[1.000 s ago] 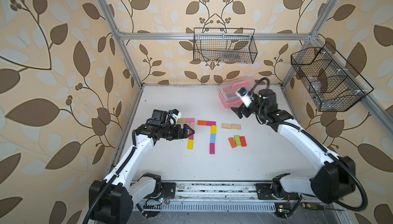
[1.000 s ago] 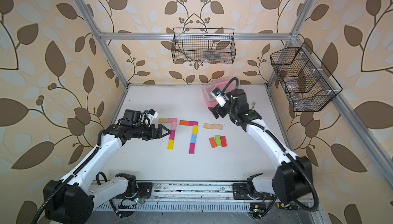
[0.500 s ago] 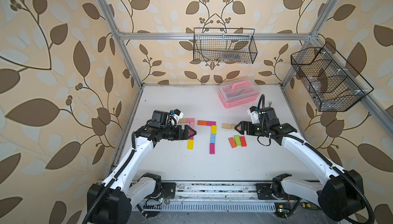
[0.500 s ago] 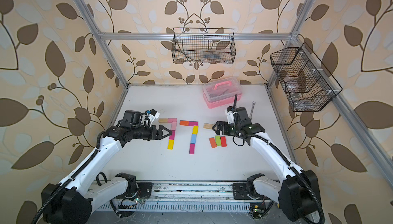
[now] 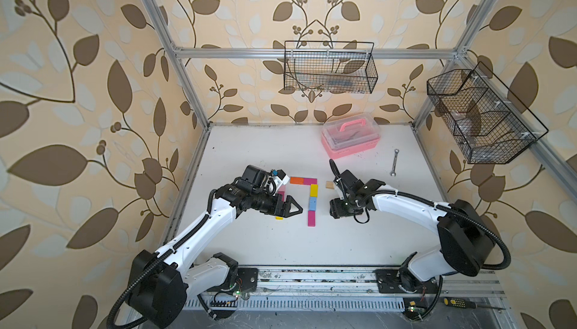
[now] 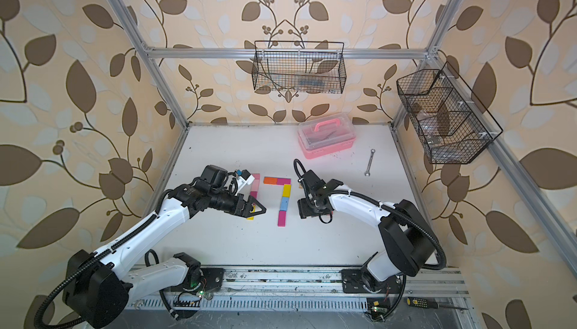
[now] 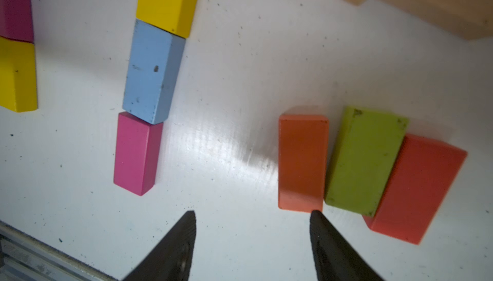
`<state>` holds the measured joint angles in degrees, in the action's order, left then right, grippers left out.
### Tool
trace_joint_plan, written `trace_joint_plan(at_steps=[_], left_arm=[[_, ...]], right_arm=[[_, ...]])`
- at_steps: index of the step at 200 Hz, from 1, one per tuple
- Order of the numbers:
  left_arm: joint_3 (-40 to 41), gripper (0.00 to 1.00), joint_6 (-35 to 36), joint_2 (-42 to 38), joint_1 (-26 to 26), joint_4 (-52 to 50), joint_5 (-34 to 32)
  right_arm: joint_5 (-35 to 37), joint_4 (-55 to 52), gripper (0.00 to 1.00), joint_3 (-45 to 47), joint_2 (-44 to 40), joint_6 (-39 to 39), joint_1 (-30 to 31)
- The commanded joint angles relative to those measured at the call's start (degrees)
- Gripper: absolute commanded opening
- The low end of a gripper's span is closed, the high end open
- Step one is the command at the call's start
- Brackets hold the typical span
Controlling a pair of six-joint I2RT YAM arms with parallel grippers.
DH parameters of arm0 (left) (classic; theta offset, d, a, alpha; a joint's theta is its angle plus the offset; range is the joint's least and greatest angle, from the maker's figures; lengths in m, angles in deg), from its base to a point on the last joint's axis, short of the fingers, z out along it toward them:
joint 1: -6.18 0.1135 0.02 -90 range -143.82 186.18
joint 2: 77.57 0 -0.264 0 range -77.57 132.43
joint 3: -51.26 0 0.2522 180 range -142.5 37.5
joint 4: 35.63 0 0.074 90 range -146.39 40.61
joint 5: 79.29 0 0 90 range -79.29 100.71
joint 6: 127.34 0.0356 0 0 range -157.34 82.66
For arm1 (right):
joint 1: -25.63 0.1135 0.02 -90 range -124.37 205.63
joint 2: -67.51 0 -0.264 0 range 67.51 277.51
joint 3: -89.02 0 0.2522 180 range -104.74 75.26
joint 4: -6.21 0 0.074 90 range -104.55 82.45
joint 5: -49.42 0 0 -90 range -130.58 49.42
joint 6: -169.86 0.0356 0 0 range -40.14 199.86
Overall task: Assemble the number 7 with building blocks
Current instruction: Move the building block to the center of the board.
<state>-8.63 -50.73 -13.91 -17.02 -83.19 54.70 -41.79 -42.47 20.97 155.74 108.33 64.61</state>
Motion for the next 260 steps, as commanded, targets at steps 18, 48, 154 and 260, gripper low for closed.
trace_joint_plan(at_steps=[18, 48, 154, 260], left_arm=[[-0.6, 0.99, 1.8, -0.7, 0.0, -1.2, -0.8], [-0.7, 0.99, 1.9, -0.7, 0.0, -1.3, -0.9], [-0.6, 0.99, 1.8, -0.6, 0.0, -1.3, -1.3], [-0.6, 0.99, 1.8, -1.0, -0.1, -1.3, -1.5]], right_arm=[[4.6, -1.5, 0.6, -3.4, 3.1, 1.0, 1.1], [6.6, -2.3, 0.55, -5.5, 5.2, 1.0, 0.8], [6.8, -1.1, 0.52, -4.1, 7.9, -0.5, -2.0], [5.3, 0.8, 0.51, -2.6, 11.0, -0.4, -1.9]])
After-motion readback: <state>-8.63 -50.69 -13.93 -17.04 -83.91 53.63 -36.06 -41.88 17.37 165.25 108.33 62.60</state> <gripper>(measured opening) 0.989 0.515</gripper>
